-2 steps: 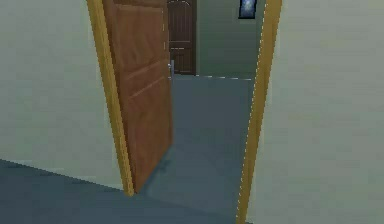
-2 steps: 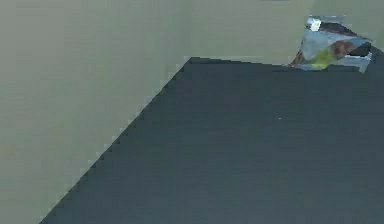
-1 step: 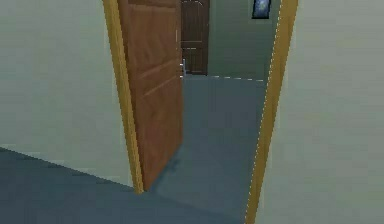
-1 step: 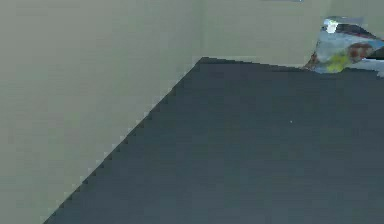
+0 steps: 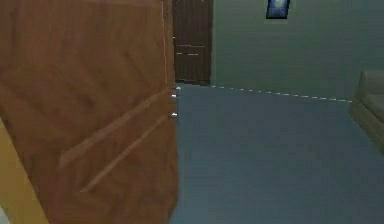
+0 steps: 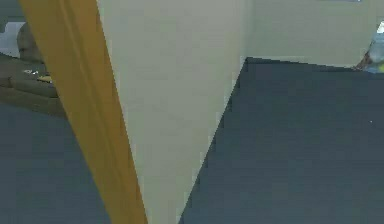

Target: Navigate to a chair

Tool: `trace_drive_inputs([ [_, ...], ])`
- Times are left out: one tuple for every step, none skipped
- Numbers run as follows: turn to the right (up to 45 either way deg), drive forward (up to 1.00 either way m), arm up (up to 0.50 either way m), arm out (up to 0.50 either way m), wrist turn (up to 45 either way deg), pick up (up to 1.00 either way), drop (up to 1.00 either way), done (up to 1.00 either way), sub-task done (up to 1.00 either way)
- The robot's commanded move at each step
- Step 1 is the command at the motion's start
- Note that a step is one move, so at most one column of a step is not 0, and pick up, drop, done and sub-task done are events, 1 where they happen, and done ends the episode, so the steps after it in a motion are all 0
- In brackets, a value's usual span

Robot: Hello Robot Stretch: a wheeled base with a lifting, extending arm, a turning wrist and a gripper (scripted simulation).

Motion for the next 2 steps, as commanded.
trace_drive_inputs([
  [15.0,0.0,0.0,0.0,0.0,0.0,0.0,0.0,0.0],
  [0.0,0.45,0.0,0.0,0.0,0.0,0.0,0.0,0.0],
])
